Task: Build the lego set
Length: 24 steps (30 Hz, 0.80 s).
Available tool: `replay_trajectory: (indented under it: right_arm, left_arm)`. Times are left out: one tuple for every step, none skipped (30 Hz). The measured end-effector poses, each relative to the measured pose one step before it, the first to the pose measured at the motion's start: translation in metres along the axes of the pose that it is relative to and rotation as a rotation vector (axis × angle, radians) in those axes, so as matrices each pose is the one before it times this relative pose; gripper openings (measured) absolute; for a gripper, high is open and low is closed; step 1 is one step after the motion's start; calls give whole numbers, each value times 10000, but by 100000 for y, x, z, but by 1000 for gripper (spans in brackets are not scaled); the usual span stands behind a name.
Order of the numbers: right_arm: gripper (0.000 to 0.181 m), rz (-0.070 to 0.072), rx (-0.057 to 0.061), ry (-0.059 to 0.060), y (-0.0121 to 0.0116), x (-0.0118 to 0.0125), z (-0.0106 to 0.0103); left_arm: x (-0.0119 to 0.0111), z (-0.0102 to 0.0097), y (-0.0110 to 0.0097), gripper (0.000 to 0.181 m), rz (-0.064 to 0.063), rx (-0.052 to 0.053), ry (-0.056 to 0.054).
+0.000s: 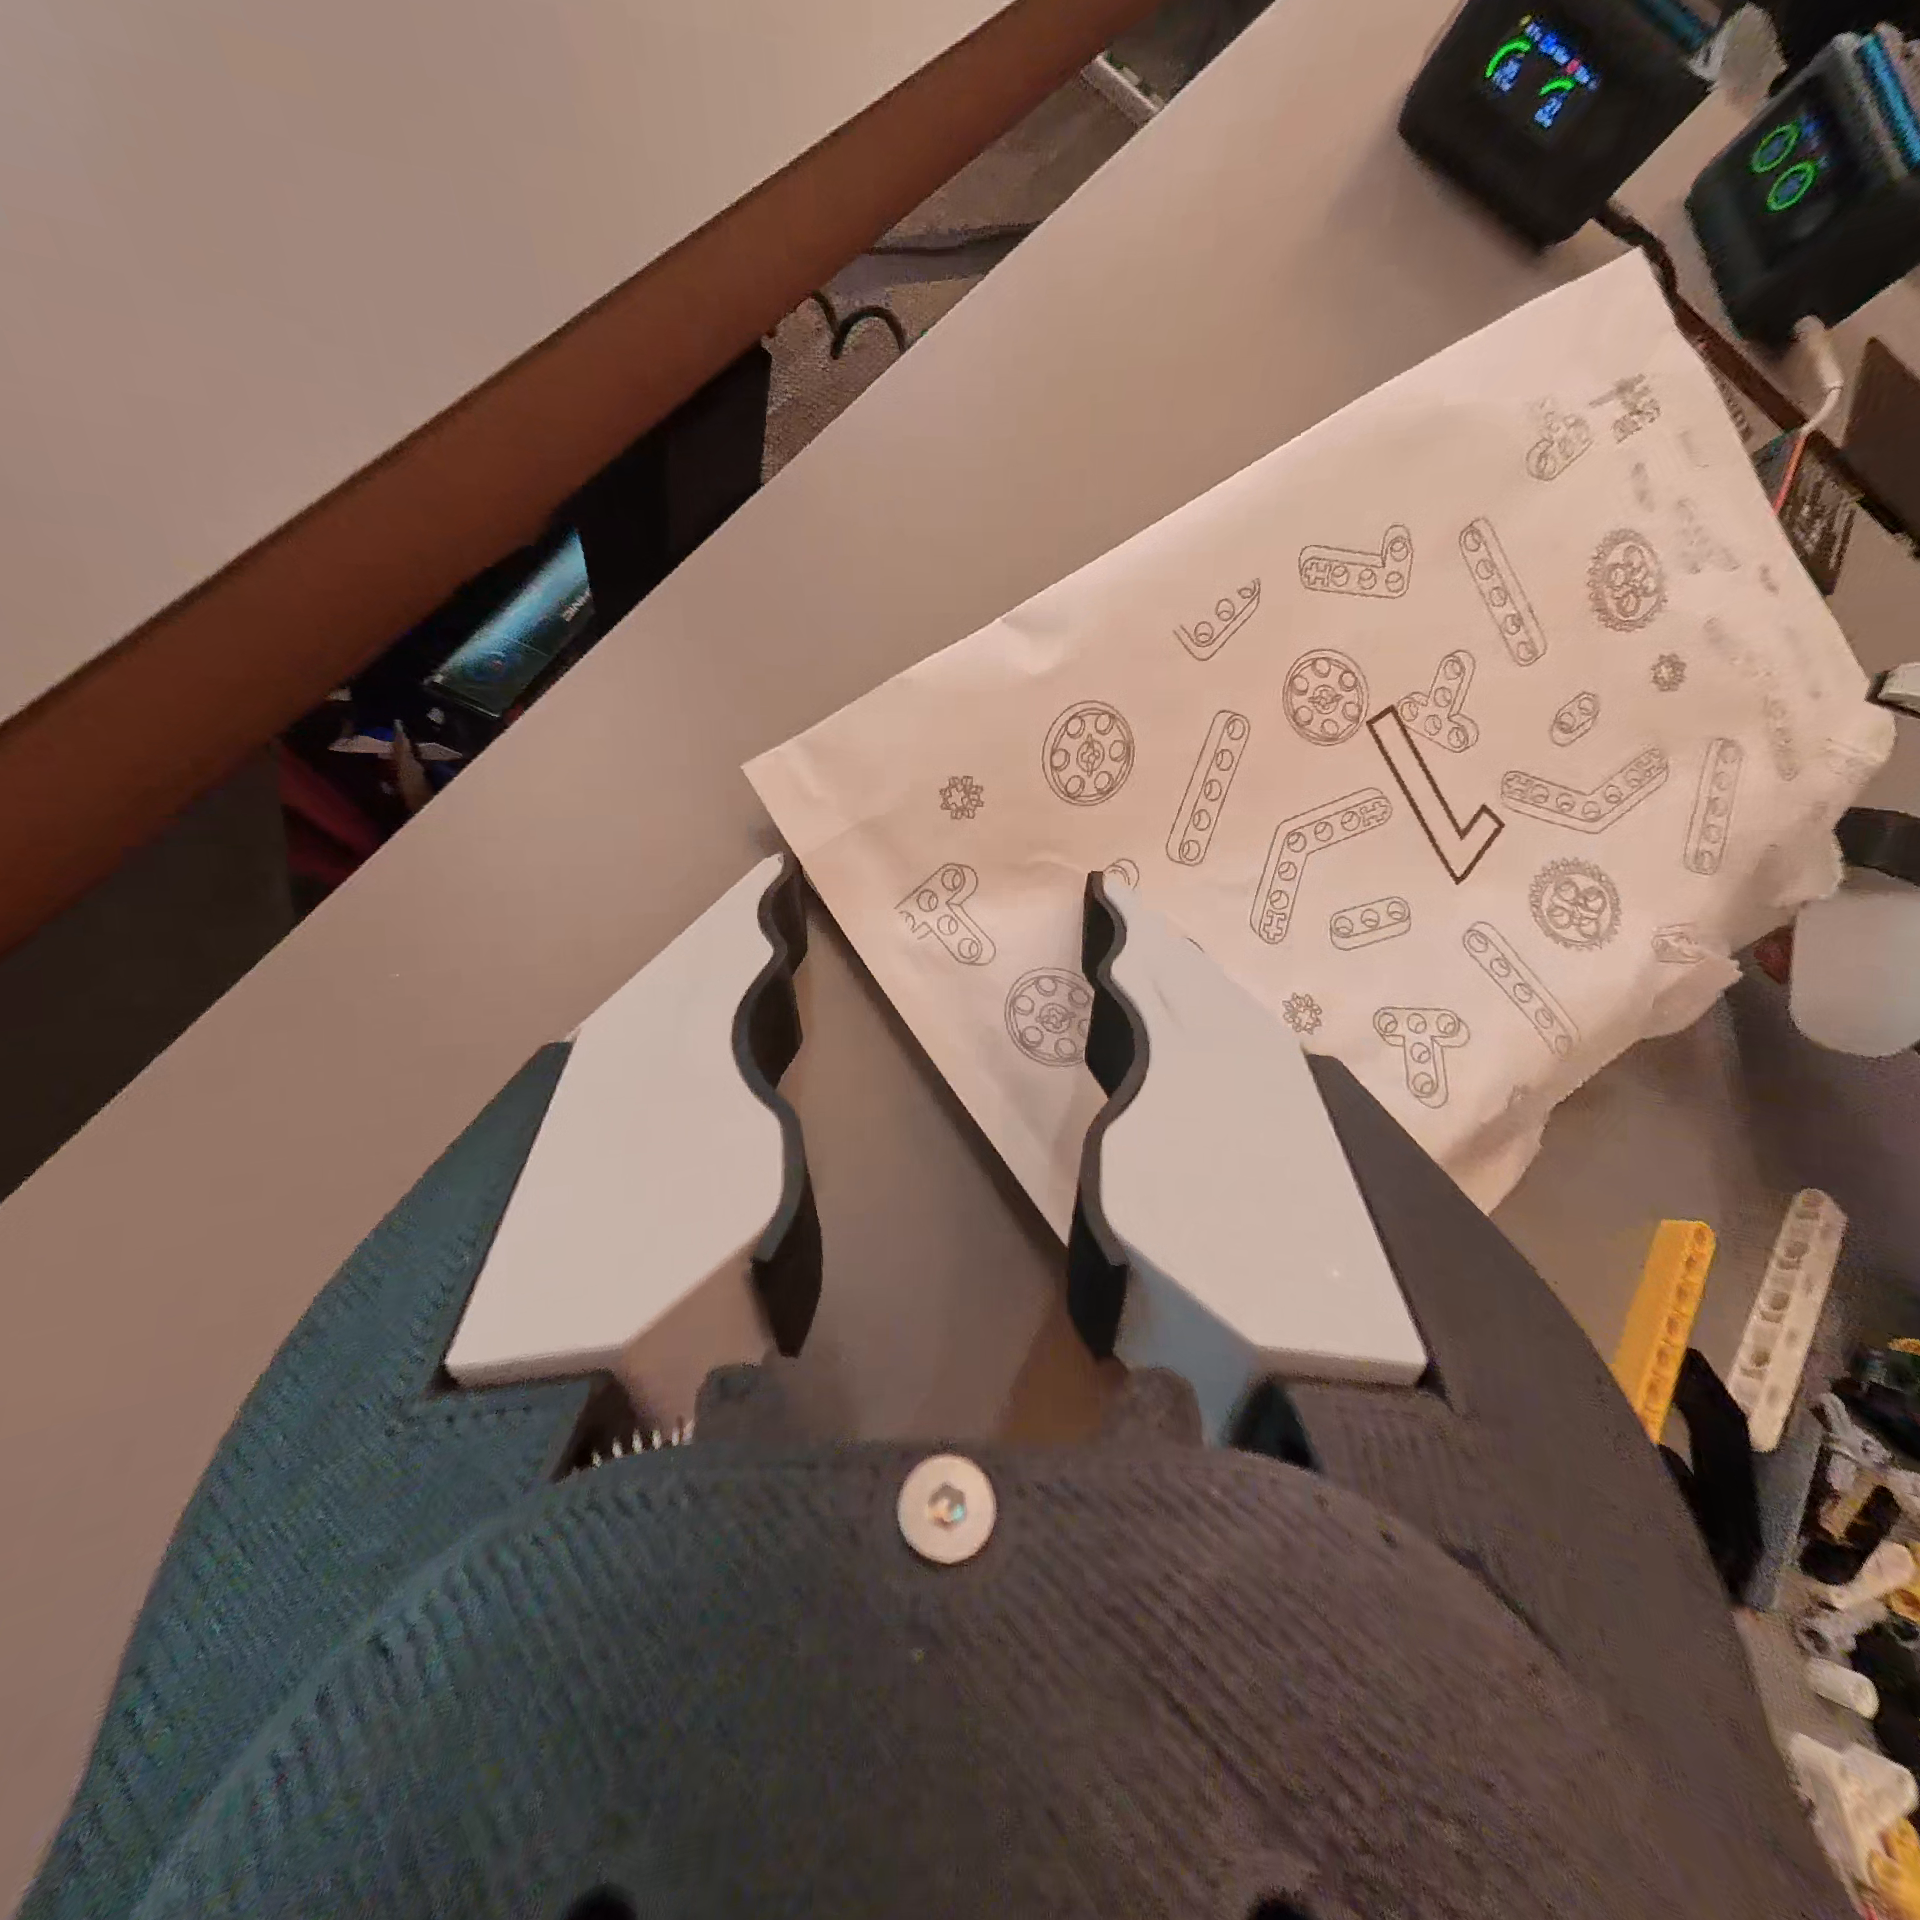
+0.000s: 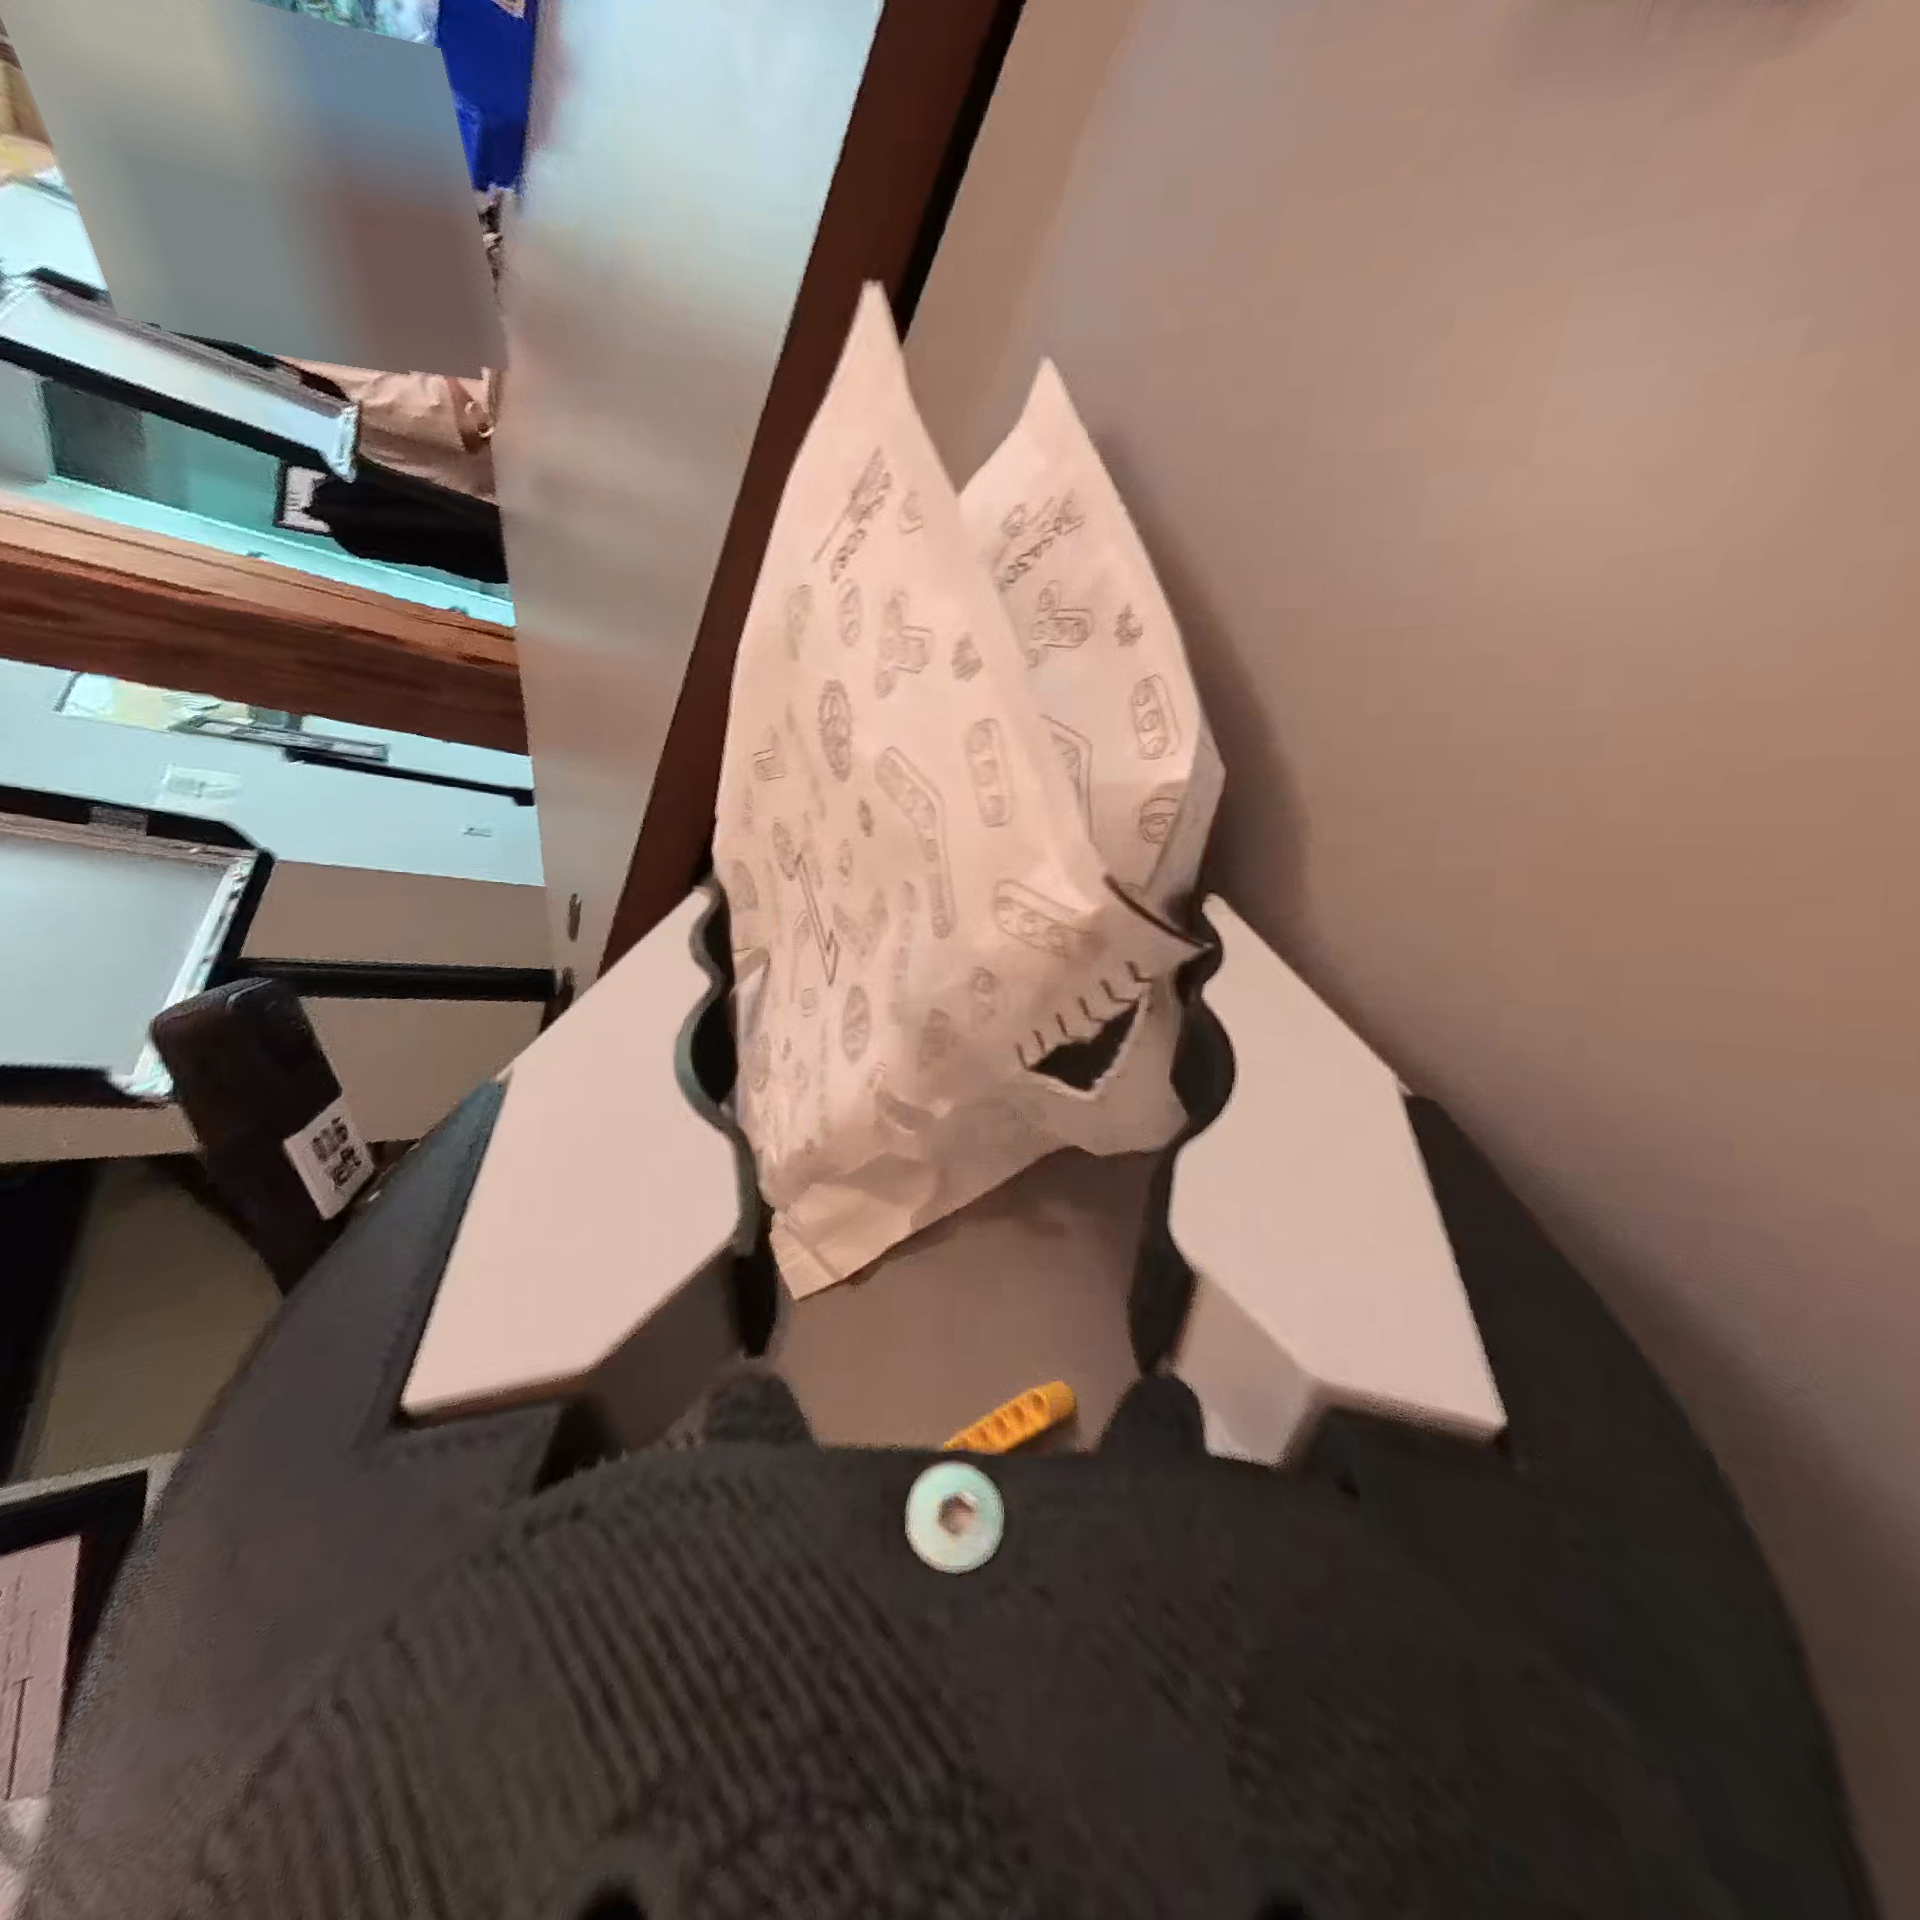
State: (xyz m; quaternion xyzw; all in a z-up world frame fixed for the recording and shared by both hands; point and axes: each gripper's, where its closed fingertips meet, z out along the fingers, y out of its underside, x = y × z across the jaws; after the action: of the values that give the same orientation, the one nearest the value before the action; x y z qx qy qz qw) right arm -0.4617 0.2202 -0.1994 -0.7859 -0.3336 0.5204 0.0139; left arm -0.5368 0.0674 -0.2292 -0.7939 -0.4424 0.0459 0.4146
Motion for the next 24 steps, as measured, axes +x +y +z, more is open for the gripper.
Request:
replay_trajectory:
  right_arm:
    - [85,-4,-4,-291,127,-506,206]
    - [82,106,101,-480,-98,-741,71]
    - [76,271,279,-747,-437,-1081,-111]
    - [65,442,369,-1047,-642,-1480,-248]
    - [55,504,387,-1224,-718,-1743,-273]
    - [55,419,286,-1020,-543,-1503,-112]
    - [52,136,74,-412,-146,-692,89]
    - [45,-264,-172,178,289,76,215]
    - [38,-495,-351,493,589,497,285]
    - [30,-468,-373,546,639,538,303]
    - [15,-355,-230,387,423,245,243]
    - [8,-284,-58,139,98,-179,113]
    - [0,-264,17,32,-95,-381,13]
    - [0,-299,43,71,-199,-366,-38]
    - [0,-335,35,70,-243,-449,-87]
    - [0,-308,7,18,-282,-602,-141]
    - [0,-279,45,-19,-459,-784,-250]
    - [0,-278,132,-66,-714,-1012,-406]
    - [0,-273,140,-96,-913,-1244,-559]
    - [0,-325,78,-75,-1015,-1456,-757]
    - [0,-476,46,30,-1174,-1581,-1029]
    - [0,-650,0,178,-1304,-1610,-1345]
    - [0,-794,-79,269,-1383,-1594,-1683]
    - [0,-905,-108,380,-1497,-1464,-2032]
  left_arm:
    - [-106,30,-24,53,32,14,-85]
    - [-77,8,-14,53,21,5,-40]
    - [-19,-13,-22,53,-31,9,20]
    - [-2,-15,-31,53,-86,26,49]
    - [91,-16,-4,52,-92,9,109]
    - [316,1,11,52,-168,-4,252]
    - [195,-14,-14,51,-207,10,180]
    - [148,1,23,51,-95,-11,132]
    - [114,11,46,49,-13,-20,78]
    - [50,0,38,49,-18,-17,32]
    - [-57,-17,-22,48,-56,11,-14]
    - [-4,-28,-77,48,-66,40,72]
    - [218,-81,-150,47,-172,70,247]
    - [292,-159,-297,46,-265,130,307]
    - [373,-218,-432,45,-226,201,350]
    - [420,-292,-529,45,-176,258,343]
    - [382,-349,-694,45,-124,353,293]
    - [346,-408,-783,45,-68,416,238]
    - [442,-424,-819,46,3,432,271]
    - [395,-385,-781,47,19,390,224]
    - [260,-321,-621,47,12,289,126]
    - [191,-227,-410,46,39,174,87]
    - [167,-136,-201,46,46,78,65]
    - [206,-41,-56,46,15,28,70]
